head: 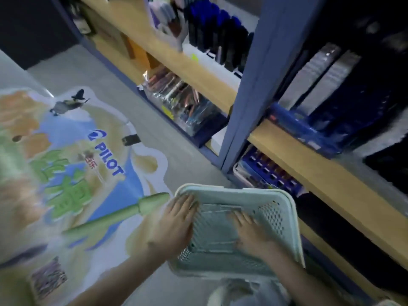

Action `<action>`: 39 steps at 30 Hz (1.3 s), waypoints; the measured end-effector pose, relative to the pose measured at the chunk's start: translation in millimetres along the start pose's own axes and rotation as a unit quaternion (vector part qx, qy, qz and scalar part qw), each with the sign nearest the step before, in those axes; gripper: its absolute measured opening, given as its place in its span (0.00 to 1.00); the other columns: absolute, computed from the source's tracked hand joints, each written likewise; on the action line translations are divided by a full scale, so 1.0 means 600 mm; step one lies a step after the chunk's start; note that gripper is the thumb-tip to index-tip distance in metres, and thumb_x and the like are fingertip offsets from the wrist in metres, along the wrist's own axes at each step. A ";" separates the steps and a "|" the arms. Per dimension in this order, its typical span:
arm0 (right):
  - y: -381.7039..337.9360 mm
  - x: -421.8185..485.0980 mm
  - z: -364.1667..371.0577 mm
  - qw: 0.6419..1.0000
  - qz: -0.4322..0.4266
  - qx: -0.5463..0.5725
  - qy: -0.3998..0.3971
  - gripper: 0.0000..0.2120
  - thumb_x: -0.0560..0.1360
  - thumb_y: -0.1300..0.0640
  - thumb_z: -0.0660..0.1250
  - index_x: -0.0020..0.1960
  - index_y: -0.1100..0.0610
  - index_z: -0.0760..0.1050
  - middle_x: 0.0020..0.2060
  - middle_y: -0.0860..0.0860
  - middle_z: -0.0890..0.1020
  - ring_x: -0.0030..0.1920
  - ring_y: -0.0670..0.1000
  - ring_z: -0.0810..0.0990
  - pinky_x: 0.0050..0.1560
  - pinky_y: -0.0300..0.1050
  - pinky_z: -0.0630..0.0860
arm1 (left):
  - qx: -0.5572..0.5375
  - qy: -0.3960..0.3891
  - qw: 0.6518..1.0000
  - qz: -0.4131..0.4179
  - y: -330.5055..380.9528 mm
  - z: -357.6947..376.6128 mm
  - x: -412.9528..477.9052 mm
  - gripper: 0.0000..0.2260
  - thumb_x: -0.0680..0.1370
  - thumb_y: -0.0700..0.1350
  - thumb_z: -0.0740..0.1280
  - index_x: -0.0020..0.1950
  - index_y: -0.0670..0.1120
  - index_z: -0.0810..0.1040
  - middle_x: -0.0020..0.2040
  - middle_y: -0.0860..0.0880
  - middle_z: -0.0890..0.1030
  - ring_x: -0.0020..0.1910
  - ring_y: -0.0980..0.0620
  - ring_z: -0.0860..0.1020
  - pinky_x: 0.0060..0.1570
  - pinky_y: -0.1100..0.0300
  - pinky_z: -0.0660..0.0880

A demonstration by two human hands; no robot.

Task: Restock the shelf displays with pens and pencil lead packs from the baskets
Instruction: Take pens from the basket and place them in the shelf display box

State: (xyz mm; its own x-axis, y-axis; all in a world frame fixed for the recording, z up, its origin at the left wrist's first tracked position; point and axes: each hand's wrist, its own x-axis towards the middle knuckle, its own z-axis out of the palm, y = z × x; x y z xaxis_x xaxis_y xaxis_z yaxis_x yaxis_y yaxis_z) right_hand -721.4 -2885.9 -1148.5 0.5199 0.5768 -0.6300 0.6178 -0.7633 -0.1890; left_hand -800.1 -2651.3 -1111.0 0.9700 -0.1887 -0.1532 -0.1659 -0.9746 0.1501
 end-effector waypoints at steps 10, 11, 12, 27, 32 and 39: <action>0.002 0.078 0.094 0.973 -0.180 -0.145 -0.004 0.32 0.52 0.47 0.76 0.57 0.50 0.79 0.55 0.50 0.81 0.55 0.52 0.80 0.53 0.48 0.76 | 0.023 0.046 0.999 -0.004 0.003 0.014 -0.001 0.25 0.67 0.47 0.72 0.63 0.41 0.78 0.69 0.38 0.72 0.68 0.40 0.70 0.67 0.47 0.62; -0.001 0.080 0.092 0.969 -0.191 -0.158 0.020 0.23 0.57 0.50 0.72 0.53 0.50 0.80 0.52 0.50 0.82 0.51 0.51 0.81 0.51 0.46 0.74 | 0.025 0.050 0.998 -0.002 0.002 0.013 -0.001 0.25 0.67 0.47 0.71 0.63 0.41 0.78 0.69 0.38 0.72 0.68 0.40 0.70 0.67 0.47 0.62; -0.004 0.084 0.092 0.966 -0.195 -0.165 0.037 0.17 0.62 0.53 0.65 0.49 0.51 0.81 0.48 0.49 0.83 0.48 0.51 0.82 0.50 0.45 0.70 | 0.029 0.053 0.998 0.000 0.001 0.012 -0.001 0.24 0.68 0.47 0.71 0.63 0.41 0.77 0.69 0.38 0.71 0.68 0.40 0.69 0.67 0.47 0.62; 0.004 0.110 0.097 0.962 -0.003 -0.192 0.193 0.23 0.70 0.63 0.57 0.65 0.62 0.66 0.51 0.57 0.79 0.52 0.56 0.76 0.55 0.48 0.73 | 0.056 0.084 0.995 -0.015 0.007 0.020 0.003 0.22 0.68 0.45 0.74 0.60 0.41 0.79 0.69 0.37 0.71 0.68 0.40 0.66 0.67 0.47 0.62; -0.016 0.119 0.087 0.976 0.056 -0.157 0.140 0.30 0.52 0.63 0.77 0.54 0.65 0.76 0.43 0.59 0.79 0.44 0.57 0.74 0.49 0.49 0.66 | 0.092 0.066 0.993 -0.018 0.013 0.016 0.002 0.24 0.67 0.44 0.74 0.62 0.40 0.78 0.69 0.37 0.71 0.68 0.39 0.69 0.69 0.47 0.60; -0.011 0.115 0.084 0.986 0.051 -0.113 0.111 0.19 0.46 0.66 0.72 0.37 0.61 0.78 0.29 0.57 0.79 0.30 0.56 0.79 0.31 0.43 0.75 | 0.101 0.082 0.991 -0.014 0.011 0.020 0.004 0.27 0.66 0.41 0.74 0.65 0.39 0.76 0.69 0.37 0.71 0.72 0.40 0.62 0.71 0.47 0.57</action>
State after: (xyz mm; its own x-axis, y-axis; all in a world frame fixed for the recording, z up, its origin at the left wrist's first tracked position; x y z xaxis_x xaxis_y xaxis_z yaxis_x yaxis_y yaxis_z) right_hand -719.6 -2855.9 -1228.7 0.6877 0.5684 -0.4517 0.6573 -0.7516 0.0551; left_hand -800.7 -2659.4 -1122.2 0.9878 -0.1553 0.0095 -0.1546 -0.9865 -0.0536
